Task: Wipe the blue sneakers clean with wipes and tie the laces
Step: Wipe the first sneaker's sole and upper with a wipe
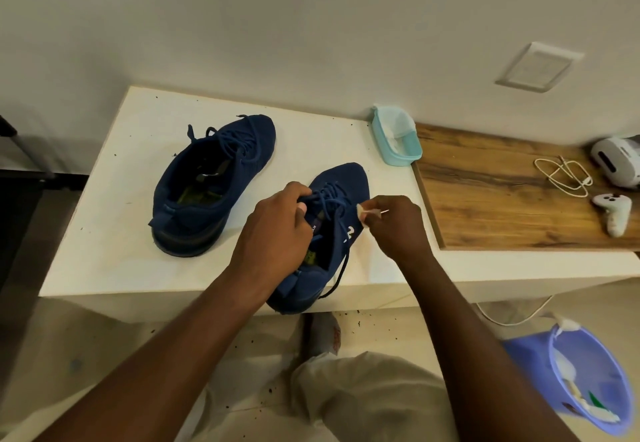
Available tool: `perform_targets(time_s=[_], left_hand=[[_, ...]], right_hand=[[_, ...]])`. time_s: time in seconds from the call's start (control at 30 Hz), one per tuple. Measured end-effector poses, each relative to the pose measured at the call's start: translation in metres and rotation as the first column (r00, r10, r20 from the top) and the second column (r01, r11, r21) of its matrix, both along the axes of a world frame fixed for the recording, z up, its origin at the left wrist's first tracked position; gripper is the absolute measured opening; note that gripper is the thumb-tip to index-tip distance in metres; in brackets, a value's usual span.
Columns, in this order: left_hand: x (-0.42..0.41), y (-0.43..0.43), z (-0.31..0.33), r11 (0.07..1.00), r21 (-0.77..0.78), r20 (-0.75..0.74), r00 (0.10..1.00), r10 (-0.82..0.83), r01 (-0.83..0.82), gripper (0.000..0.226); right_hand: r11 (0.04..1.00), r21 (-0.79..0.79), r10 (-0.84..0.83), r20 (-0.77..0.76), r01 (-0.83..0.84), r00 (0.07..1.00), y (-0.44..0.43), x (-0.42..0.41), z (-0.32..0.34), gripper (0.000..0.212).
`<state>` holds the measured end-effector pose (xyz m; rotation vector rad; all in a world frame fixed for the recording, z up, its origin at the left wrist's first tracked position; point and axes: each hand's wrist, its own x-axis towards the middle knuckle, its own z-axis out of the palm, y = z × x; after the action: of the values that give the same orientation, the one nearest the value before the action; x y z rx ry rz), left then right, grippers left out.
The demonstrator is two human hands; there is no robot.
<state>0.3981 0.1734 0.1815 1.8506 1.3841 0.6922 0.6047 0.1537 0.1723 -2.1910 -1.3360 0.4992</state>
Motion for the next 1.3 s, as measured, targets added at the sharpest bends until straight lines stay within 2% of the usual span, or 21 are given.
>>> perform_targets(time_s=[0.07,0.13,0.2,0.27,0.33,0.4,0.53,0.57,0.6,0.67,0.73,0.77,0.83,0.9,0.97,1.0,1.03,1.1,1.13,1.23,1.3], left_hand=[[0.0,0.001,-0.001,0.999,-0.048,0.009,1.0,0.022,-0.022,0.024],[-0.001,0.003,-0.003,0.995,-0.097,-0.005,0.999,0.038,-0.038,0.023],[-0.001,0.006,-0.004,0.991,-0.129,-0.007,0.999,0.039,-0.039,0.023],[-0.001,0.006,-0.005,0.988,-0.148,0.004,0.999,0.035,-0.034,0.023],[-0.001,0.005,-0.005,0.988,-0.153,0.007,1.0,0.03,-0.029,0.024],[0.0,0.004,-0.006,0.989,-0.145,0.002,1.0,0.03,-0.029,0.024],[0.0,0.005,-0.007,0.99,-0.138,0.012,0.999,0.039,-0.037,0.025],[0.0,0.006,-0.008,0.989,-0.145,0.021,0.999,0.037,-0.034,0.025],[-0.001,0.006,-0.008,0.988,-0.15,0.027,0.999,0.034,-0.03,0.026],[0.0,0.006,-0.008,0.988,-0.152,0.029,0.999,0.035,-0.031,0.026],[0.001,0.006,-0.008,0.989,-0.145,0.03,0.999,0.035,-0.03,0.026],[0.002,0.006,-0.009,0.989,-0.144,0.03,0.999,0.033,-0.028,0.027],[0.003,0.004,-0.009,0.989,-0.145,0.036,0.999,0.036,-0.03,0.027],[0.003,0.003,-0.009,0.988,-0.15,0.058,0.997,0.047,-0.038,0.027],[0.003,0.002,-0.009,0.986,-0.16,0.091,0.994,0.06,-0.045,0.027],[0.002,0.002,-0.009,0.985,-0.167,0.106,0.992,0.066,-0.048,0.027],[0.003,0.002,-0.009,0.984,-0.173,0.124,0.99,0.072,-0.05,0.027],[0.005,0.001,-0.01,0.982,-0.185,0.17,0.982,0.079,-0.047,0.027],[0.007,-0.001,-0.011,0.981,-0.191,0.189,0.979,0.075,-0.038,0.027],[0.015,-0.007,-0.013,0.978,-0.206,0.213,0.976,0.049,-0.004,0.027],[0.015,-0.007,-0.014,0.98,-0.2,0.207,0.977,0.045,-0.003,0.028]], right_hand=[[0.991,-0.065,0.113,-0.064,-0.117,0.992,-0.002,-0.008,0.002,0.009],[0.961,-0.107,0.226,-0.231,-0.256,0.946,-0.009,-0.01,0.006,0.01],[0.951,-0.086,0.239,-0.401,-0.296,0.885,-0.014,-0.004,0.008,0.017],[0.976,-0.055,0.174,-0.373,-0.209,0.911,-0.015,0.001,0.006,0.024],[0.992,0.02,0.13,-0.223,-0.128,0.966,-0.014,0.0,0.001,0.022],[0.984,0.049,0.179,-0.149,-0.174,0.972,-0.012,-0.008,0.002,0.015],[0.914,-0.099,0.314,-0.441,-0.393,0.841,-0.014,-0.002,0.013,0.017],[0.898,-0.13,0.32,-0.463,-0.421,0.827,-0.014,0.005,0.013,0.017],[0.897,-0.152,0.32,-0.422,-0.415,0.848,-0.013,0.011,0.011,0.017],[0.951,-0.147,0.242,-0.201,-0.274,0.949,-0.009,0.02,0.0,0.019],[0.996,-0.013,0.088,-0.055,-0.089,0.995,-0.003,0.019,-0.008,0.017],[0.997,0.041,0.069,-0.075,-0.066,0.995,-0.001,0.016,-0.01,0.015],[0.983,0.013,0.181,-0.196,-0.182,0.964,-0.001,0.009,-0.004,0.014],[0.923,-0.077,0.317,-0.402,-0.377,0.859,-0.007,0.006,0.008,0.018],[0.861,-0.147,0.344,-0.536,-0.487,0.771,-0.016,0.013,0.017,0.019],[0.857,-0.18,0.329,-0.53,-0.483,0.782,-0.018,0.019,0.017,0.018],[0.878,-0.209,0.305,-0.45,-0.431,0.839,-0.017,0.025,0.014,0.015],[0.951,-0.198,0.21,-0.151,-0.238,0.966,-0.013,0.034,0.001,0.01],[0.98,-0.139,0.135,-0.064,-0.143,0.989,-0.011,0.035,-0.004,0.009],[0.999,-0.017,0.035,-0.216,-0.04,0.976,-0.01,0.032,-0.009,0.006],[0.99,-0.089,0.07,-0.376,-0.111,0.924,-0.017,0.03,0.001,0.007]])
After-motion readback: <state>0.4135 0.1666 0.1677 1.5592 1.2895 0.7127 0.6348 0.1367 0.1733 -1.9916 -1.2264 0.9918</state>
